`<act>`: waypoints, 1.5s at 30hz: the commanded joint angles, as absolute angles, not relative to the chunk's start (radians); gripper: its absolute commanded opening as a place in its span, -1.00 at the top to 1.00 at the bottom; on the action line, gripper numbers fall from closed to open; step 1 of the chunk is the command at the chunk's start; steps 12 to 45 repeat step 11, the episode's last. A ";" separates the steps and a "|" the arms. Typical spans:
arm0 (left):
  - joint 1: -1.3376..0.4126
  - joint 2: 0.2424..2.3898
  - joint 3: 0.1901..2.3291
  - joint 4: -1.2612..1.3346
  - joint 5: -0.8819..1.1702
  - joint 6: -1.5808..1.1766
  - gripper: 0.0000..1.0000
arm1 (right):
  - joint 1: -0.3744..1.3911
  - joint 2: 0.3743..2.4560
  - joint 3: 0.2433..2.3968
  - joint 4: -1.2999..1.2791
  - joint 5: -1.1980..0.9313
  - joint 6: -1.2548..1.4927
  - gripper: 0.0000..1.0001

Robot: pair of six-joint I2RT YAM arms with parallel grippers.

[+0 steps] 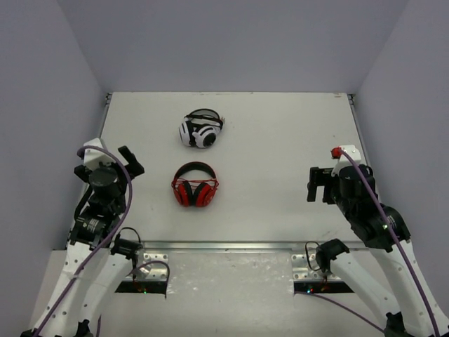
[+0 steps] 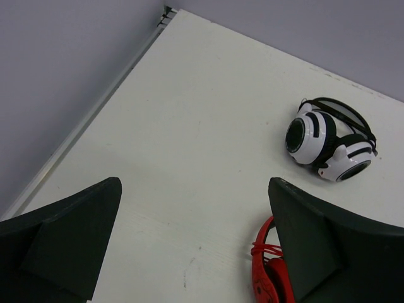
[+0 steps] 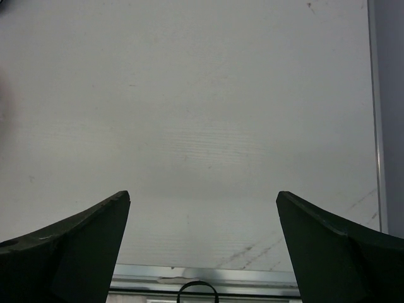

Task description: Wrap the headphones

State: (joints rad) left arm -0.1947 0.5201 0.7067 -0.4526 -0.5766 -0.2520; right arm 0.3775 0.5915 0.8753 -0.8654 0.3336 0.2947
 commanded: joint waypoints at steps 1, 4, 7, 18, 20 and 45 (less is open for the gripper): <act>-0.190 0.488 0.707 -0.413 -0.594 -0.276 -1.00 | 0.380 0.575 0.900 -0.900 0.394 0.282 -0.98; -0.192 0.477 0.703 -0.407 -0.577 -0.275 -1.00 | 0.382 0.560 0.890 -0.899 0.410 0.284 -0.98; -0.192 0.483 0.703 -0.402 -0.565 -0.270 -1.00 | 0.382 0.560 0.888 -0.899 0.416 0.287 -0.98; -0.192 0.486 0.701 -0.399 -0.554 -0.270 -1.00 | 0.382 0.566 0.887 -0.894 0.417 0.293 -0.98; -0.192 0.486 0.701 -0.399 -0.554 -0.270 -1.00 | 0.382 0.566 0.887 -0.894 0.417 0.293 -0.98; -0.192 0.486 0.701 -0.399 -0.554 -0.270 -1.00 | 0.382 0.566 0.887 -0.894 0.417 0.293 -0.98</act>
